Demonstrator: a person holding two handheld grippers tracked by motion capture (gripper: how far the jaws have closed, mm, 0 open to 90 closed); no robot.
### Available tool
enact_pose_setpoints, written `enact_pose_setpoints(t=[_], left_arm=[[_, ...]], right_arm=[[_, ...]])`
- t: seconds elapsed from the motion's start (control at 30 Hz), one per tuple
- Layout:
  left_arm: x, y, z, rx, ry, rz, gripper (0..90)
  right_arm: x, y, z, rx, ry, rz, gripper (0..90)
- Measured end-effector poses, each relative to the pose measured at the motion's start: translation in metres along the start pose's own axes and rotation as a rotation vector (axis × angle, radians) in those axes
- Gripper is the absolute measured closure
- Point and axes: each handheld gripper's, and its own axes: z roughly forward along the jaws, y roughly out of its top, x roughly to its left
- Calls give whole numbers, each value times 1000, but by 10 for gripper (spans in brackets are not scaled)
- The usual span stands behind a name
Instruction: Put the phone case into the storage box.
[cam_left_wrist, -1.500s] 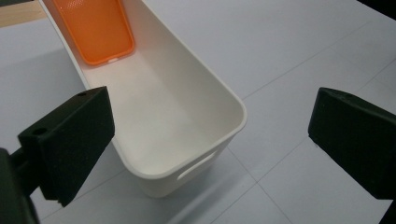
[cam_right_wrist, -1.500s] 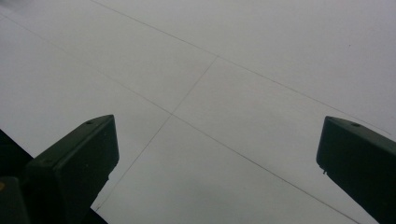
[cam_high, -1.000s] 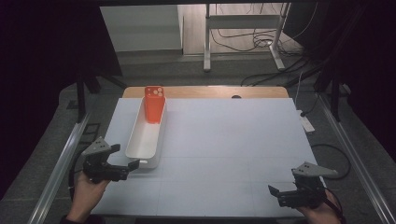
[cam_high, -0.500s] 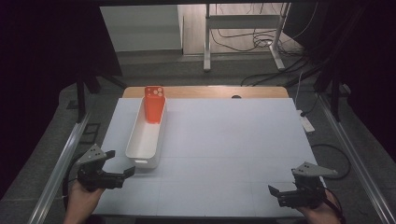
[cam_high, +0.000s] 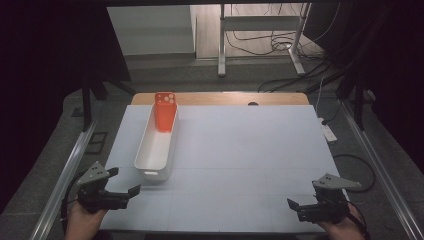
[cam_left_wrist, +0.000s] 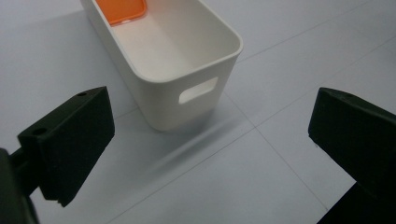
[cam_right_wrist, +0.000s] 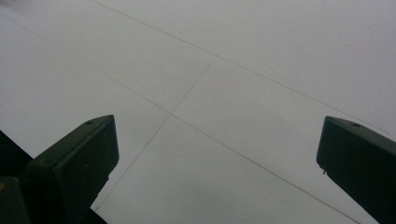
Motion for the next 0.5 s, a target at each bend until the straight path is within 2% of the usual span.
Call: enact_pose_setpoints(t=[0.5], left_arm=[[-2, -11, -6, 25, 28, -3, 8]], right_arm=[[0, 0, 0, 2, 0, 1, 0]])
